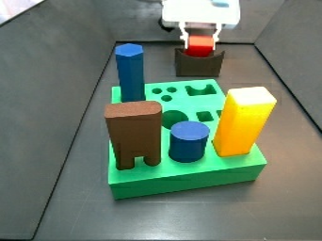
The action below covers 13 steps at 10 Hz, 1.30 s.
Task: Pick up the double-square object. Move up. Rotate the double-square object. Place the double-square object on the fixture. Regrasp the double-square object. Move to above the board. Insert the double-square object.
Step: Place the double-square object on the fixture, then regrasp the double-square object.
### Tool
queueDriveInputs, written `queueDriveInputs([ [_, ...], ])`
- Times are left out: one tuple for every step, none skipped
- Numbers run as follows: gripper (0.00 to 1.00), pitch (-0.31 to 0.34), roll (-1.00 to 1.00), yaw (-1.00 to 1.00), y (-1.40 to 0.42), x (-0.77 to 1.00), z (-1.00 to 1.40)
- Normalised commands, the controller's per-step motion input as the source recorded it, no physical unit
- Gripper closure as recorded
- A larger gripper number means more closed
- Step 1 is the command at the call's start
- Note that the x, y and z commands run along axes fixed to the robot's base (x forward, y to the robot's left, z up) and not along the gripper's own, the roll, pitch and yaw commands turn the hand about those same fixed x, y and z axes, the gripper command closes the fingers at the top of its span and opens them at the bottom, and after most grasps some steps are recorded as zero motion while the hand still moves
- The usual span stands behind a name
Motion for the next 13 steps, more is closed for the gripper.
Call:
queueDriveInputs([
  [1.00,-0.025,-0.16,-0.12,0.07,0.11,-0.44],
  [1.00,-0.040,-0.14,-0.09,0.07,0.07,-0.33],
  [1.00,-0.051,-0.13,-0.07,0.08,0.07,-0.30],
  [1.00,-0.051,-0.13,-0.06,0.08,0.07,-0.30],
  [1.00,-0.050,-0.12,-0.05,0.08,0.07,-0.30],
  [1.00,0.000,0.00,0.00,-0.50,0.00,-0.17],
  [0.00,0.000,0.00,0.00,0.00,0.00,0.00],
  [0.00,-0.042,0.07,-0.01,0.00,0.00,1.00],
  [0.00,-0.039,0.07,-0.01,0.00,0.00,1.00],
  [0.00,-0.020,0.08,0.01,0.00,-0.03,1.00],
  [0.00,-0.014,0.08,0.02,0.00,-0.03,1.00],
  [0.00,0.019,0.07,0.03,0.00,-0.04,1.00],
  [0.00,0.040,0.06,0.03,0.00,-0.03,0.89],
])
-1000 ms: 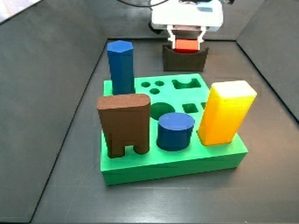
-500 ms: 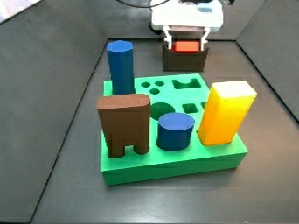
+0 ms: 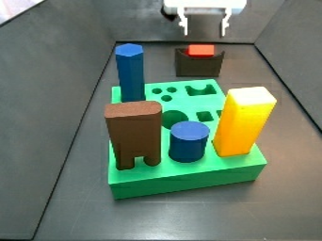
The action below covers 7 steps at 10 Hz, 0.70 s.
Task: Pick up the double-square object. Move up. Rotate the double-square object. Place the double-square object on the fixture. Regrasp the double-square object. Move to above the board. Insert the double-square object.
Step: Regrasp the double-square object.
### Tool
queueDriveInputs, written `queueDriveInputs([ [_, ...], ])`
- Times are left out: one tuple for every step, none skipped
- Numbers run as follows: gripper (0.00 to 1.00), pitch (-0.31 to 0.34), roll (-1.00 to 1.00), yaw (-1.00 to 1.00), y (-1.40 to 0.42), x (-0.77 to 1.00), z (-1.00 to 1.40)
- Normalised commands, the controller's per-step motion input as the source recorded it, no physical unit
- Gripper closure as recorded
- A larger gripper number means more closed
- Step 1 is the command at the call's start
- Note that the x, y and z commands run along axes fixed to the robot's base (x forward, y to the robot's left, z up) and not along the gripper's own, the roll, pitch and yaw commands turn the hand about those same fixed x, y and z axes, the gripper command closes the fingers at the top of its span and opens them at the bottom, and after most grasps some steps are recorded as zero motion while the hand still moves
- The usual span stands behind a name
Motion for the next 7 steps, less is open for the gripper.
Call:
queueDriveInputs([
  [0.00,0.058,0.05,0.02,0.00,-0.03,0.71],
  [0.00,0.072,0.04,0.02,0.01,-0.03,0.52],
  [0.00,0.088,0.04,0.00,0.01,-0.02,0.28],
  [0.00,0.068,1.00,0.02,-0.81,-0.12,0.85],
  [0.00,0.066,1.00,0.02,-0.79,-0.11,0.74],
  [0.00,0.052,1.00,0.02,-0.62,-0.12,0.56],
  [0.00,0.045,1.00,0.02,-0.47,-0.12,0.36],
])
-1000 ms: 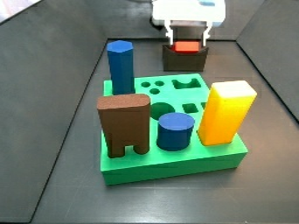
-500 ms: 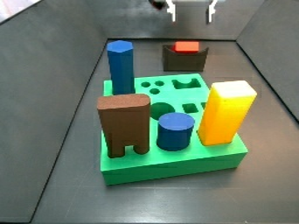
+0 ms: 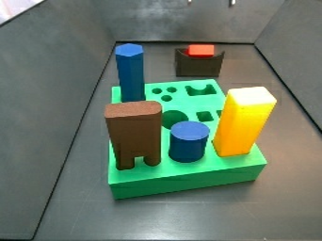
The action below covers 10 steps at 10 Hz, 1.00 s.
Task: Pick up the double-square object. Move up. Rotate the double-square object. Place the double-square object on the fixture. Regrasp the double-square object. Move to above the board. Insert the double-square object.
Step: Regrasp the double-square object.
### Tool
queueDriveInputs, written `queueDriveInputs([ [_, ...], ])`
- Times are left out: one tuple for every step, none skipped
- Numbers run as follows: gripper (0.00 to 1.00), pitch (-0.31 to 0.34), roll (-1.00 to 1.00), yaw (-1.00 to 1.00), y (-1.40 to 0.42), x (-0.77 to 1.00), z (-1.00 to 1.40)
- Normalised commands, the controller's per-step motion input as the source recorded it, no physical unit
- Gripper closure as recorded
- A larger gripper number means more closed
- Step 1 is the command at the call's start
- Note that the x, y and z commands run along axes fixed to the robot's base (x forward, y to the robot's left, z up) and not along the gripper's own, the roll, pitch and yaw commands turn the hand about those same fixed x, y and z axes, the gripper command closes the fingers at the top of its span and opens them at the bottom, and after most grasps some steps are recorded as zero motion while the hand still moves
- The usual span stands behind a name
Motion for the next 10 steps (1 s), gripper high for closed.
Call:
queueDriveInputs([
  [0.00,0.042,1.00,0.02,-0.36,-0.10,0.23],
  [0.00,0.042,1.00,0.02,-0.09,-0.03,0.05],
  [0.00,0.045,1.00,0.02,-0.04,-0.02,0.05],
  [0.00,0.043,1.00,0.02,-0.04,-0.02,0.03],
  [0.00,0.037,1.00,0.02,-0.04,-0.03,0.02],
  [0.00,0.032,1.00,0.02,-0.03,-0.04,0.02],
  [0.00,0.026,1.00,0.02,-0.03,-0.04,0.01],
  [0.00,0.022,1.00,0.02,-0.02,-0.04,0.01],
  [0.00,0.014,1.00,0.02,-0.02,-0.03,0.01],
  [0.00,0.009,1.00,0.02,-0.02,-0.03,0.01],
])
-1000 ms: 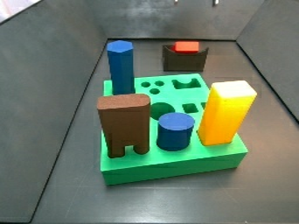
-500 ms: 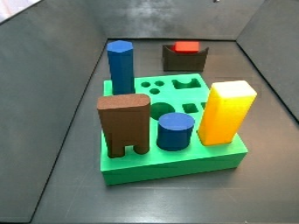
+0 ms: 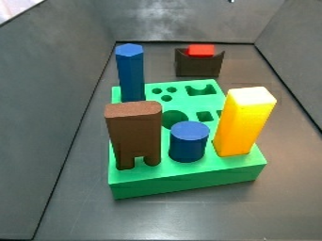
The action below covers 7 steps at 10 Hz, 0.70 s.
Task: Pick up the double-square object. Move up. Rotate the double-square object. Place the double-square object on the fixture. Regrasp the double-square object. Move to above the board. Insert the double-square object.
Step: Regrasp the double-square object.
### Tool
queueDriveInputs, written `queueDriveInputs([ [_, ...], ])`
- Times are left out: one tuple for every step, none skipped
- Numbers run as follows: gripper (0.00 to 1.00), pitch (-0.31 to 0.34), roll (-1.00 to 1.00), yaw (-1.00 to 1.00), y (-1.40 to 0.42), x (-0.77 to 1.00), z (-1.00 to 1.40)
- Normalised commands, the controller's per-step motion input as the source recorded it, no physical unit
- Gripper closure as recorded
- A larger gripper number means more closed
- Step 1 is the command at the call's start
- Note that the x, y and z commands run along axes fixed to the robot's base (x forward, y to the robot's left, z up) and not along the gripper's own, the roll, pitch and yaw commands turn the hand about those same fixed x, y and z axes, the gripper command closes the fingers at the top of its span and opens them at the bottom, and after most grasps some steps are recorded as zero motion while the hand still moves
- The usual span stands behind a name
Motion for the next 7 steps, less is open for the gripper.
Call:
queueDriveInputs([
  [0.00,0.005,1.00,0.02,-0.02,-0.03,0.01],
  [0.00,0.003,1.00,0.02,-0.02,-0.03,0.01],
  [0.00,0.005,1.00,0.03,-0.02,-0.03,0.01],
  [0.00,0.009,1.00,0.03,-0.02,-0.02,0.02],
  [0.00,0.016,1.00,0.03,-0.02,0.01,0.00],
  [0.00,0.020,1.00,0.03,-0.02,0.02,0.00],
  [0.00,0.032,1.00,0.04,-0.02,0.03,0.00],
])
